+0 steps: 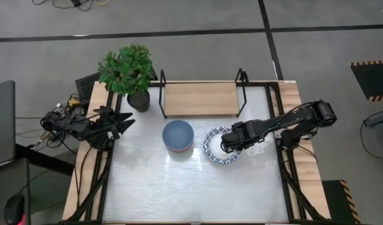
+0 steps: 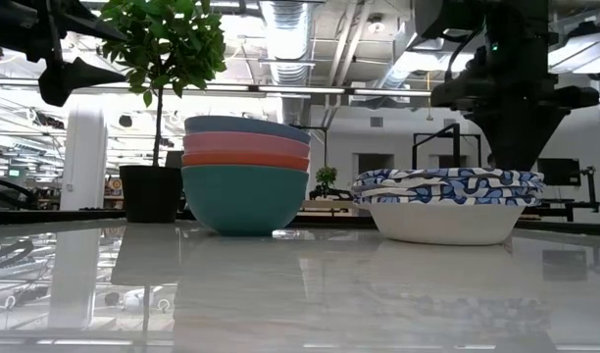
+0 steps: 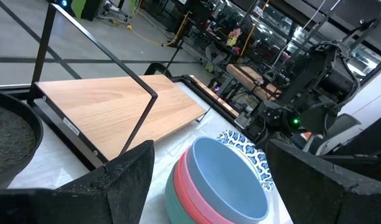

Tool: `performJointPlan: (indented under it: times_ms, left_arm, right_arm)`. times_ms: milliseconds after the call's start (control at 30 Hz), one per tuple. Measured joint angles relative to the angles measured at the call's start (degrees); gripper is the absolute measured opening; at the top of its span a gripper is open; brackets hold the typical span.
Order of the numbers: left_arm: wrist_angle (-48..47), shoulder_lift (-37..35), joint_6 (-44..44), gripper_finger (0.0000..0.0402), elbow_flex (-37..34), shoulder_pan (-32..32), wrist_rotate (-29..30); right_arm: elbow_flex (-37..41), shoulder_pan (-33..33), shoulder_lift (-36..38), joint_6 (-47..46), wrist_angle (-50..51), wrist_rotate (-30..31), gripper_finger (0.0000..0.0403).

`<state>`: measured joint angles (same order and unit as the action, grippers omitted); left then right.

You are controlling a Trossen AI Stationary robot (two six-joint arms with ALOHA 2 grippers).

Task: Place and stack bowls onto a shelf
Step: Put the blue patterned bowl on the shelf

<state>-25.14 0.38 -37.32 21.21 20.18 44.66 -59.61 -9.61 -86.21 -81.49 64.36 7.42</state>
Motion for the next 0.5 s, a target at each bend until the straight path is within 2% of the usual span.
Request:
performJointPlan:
  times_ms: [267,500]
  left_arm:
    - [-1.1,0.0,-0.1,0.0293,0.0,0.0,0.0]
    - [-1.1,0.0,-0.9,0.0293,0.0,0.0,0.0]
  right_arm:
    - [0.0,-0.1,0.0,-0.4,-0.2,-0.1,0.0124]
    - [0.0,-1.7,0.0,-2.0,-0.1,-0.1,0.0167]
